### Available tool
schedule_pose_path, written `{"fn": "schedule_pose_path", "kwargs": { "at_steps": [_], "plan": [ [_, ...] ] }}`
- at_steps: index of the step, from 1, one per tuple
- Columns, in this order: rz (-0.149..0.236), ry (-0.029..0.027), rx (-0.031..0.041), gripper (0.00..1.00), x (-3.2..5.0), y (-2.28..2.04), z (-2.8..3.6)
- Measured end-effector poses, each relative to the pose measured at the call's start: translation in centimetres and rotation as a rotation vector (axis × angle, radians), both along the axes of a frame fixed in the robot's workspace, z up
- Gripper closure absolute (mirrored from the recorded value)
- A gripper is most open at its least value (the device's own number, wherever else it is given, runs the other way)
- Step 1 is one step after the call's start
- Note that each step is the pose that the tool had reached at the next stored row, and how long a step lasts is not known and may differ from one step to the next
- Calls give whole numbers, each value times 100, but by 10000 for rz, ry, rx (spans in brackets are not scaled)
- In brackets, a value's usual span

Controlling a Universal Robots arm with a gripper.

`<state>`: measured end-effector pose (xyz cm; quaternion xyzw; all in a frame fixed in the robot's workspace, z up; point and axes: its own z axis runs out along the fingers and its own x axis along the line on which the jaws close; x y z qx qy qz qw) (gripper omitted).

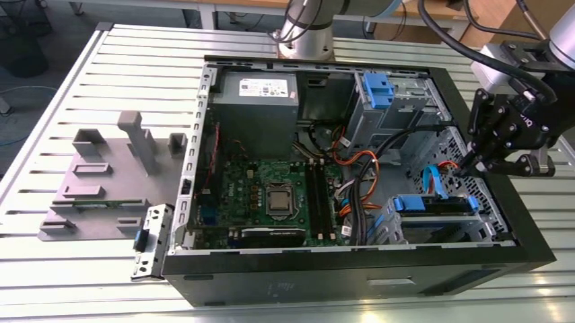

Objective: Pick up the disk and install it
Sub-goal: 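Insert the second disk wire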

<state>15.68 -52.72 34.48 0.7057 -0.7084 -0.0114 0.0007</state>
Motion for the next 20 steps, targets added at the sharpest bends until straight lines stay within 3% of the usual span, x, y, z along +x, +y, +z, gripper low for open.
{"fn": "schedule_pose_path", "kwargs": {
  "at_steps": [5,10,20],
  "plan": [
    [0,-7,0,84,-61,-12,-1],
    [0,-7,-1,84,-89,-58,-1],
    [0,-6,0,84,-102,-224,-4]
  ]
}}
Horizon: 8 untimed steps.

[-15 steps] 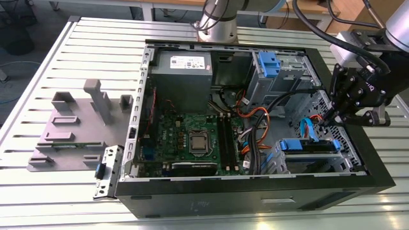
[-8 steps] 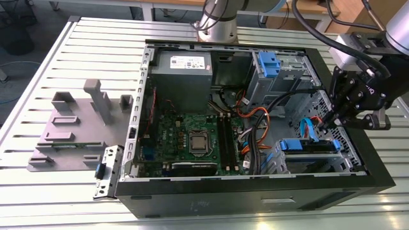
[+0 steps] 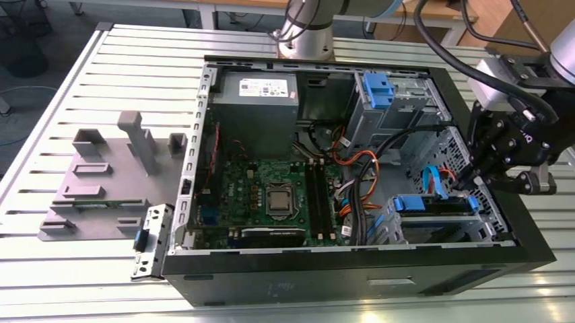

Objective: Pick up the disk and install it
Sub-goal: 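Insert the second disk wire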

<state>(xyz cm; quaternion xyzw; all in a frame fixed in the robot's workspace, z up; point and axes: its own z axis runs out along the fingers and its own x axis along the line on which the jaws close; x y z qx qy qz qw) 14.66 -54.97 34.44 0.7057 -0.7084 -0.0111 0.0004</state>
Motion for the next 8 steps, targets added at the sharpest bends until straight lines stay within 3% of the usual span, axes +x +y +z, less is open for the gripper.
{"fn": "schedule_pose_path", "kwargs": {
  "at_steps": [5,8],
  "plan": [
    [0,0,0,84,-1,-80,-2],
    [0,0,1,84,-1,-106,-8]
  ]
}}
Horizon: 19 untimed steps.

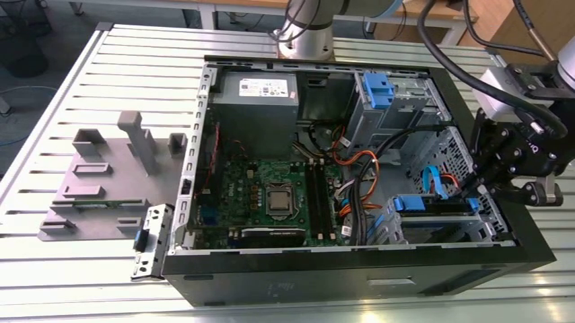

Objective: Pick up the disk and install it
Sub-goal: 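Insert the second disk wire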

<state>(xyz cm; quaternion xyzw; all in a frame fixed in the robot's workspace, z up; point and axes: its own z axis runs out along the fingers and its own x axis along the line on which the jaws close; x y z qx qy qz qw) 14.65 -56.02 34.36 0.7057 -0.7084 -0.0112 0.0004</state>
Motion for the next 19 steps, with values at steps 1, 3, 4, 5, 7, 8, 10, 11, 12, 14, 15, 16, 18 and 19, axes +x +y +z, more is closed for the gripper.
{"fn": "schedule_pose_path", "kwargs": {
  "at_steps": [1,3,4,5,7,8,10,11,12,14,15,16,18,19],
  "plan": [
    [0,0,1,84,0,-4,-4],
    [0,0,2,84,-1,-8,-18],
    [0,0,-1,84,-2,-11,-24],
    [0,0,-2,84,-2,-14,-28],
    [0,0,-2,84,-2,-22,-32],
    [0,0,-2,84,-2,-27,-33],
    [0,0,-4,84,-3,-35,-37],
    [0,0,-4,84,-4,-38,-42],
    [0,0,-4,84,-4,-41,-45],
    [1,0,-6,84,-5,-41,-45],
    [1,0,-6,84,-5,-41,-45],
    [0,0,-5,84,-5,-42,-46],
    [0,0,-5,84,-5,-42,-46],
    [0,0,-3,84,-5,-42,-47]
  ]
}}
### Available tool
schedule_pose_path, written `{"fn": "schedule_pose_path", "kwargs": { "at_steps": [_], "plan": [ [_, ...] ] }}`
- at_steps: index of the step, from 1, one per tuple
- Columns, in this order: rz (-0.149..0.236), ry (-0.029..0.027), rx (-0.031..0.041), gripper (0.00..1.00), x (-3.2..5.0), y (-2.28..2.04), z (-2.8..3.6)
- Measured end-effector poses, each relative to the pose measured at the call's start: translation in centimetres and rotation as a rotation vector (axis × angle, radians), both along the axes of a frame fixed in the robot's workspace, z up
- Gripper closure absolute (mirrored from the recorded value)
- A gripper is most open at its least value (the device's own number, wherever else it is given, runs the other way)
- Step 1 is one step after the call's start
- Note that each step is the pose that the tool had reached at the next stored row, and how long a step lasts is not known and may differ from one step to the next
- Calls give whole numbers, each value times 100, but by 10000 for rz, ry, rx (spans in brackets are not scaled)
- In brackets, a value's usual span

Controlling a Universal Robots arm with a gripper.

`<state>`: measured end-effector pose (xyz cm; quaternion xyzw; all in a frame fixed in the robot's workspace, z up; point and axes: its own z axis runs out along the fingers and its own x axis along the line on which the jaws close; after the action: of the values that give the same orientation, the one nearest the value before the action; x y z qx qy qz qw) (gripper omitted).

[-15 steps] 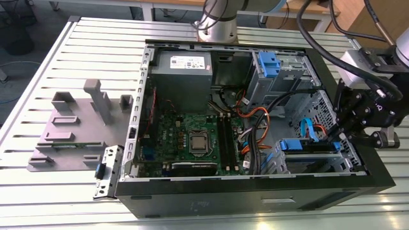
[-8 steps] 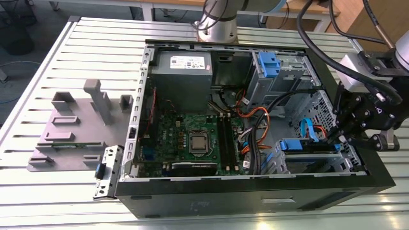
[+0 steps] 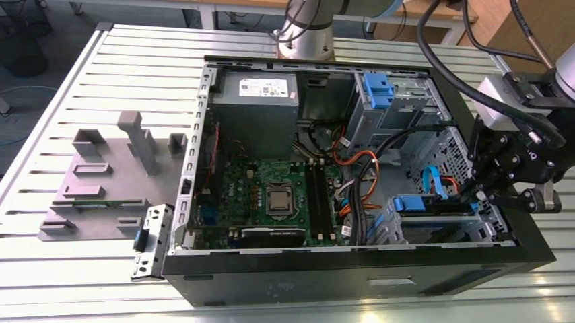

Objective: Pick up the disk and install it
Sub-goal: 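Insert the second disk wire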

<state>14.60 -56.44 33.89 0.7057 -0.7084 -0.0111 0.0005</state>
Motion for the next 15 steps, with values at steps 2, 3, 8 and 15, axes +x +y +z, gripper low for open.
{"fn": "schedule_pose_path", "kwargs": {
  "at_steps": [2,3,8,15],
  "plan": [
    [1,0,0,77,0,0,0],
    [1,0,-1,77,0,0,0],
    [0,0,-1,70,0,0,-12],
    [0,0,-4,70,0,0,-44]
  ]
}}
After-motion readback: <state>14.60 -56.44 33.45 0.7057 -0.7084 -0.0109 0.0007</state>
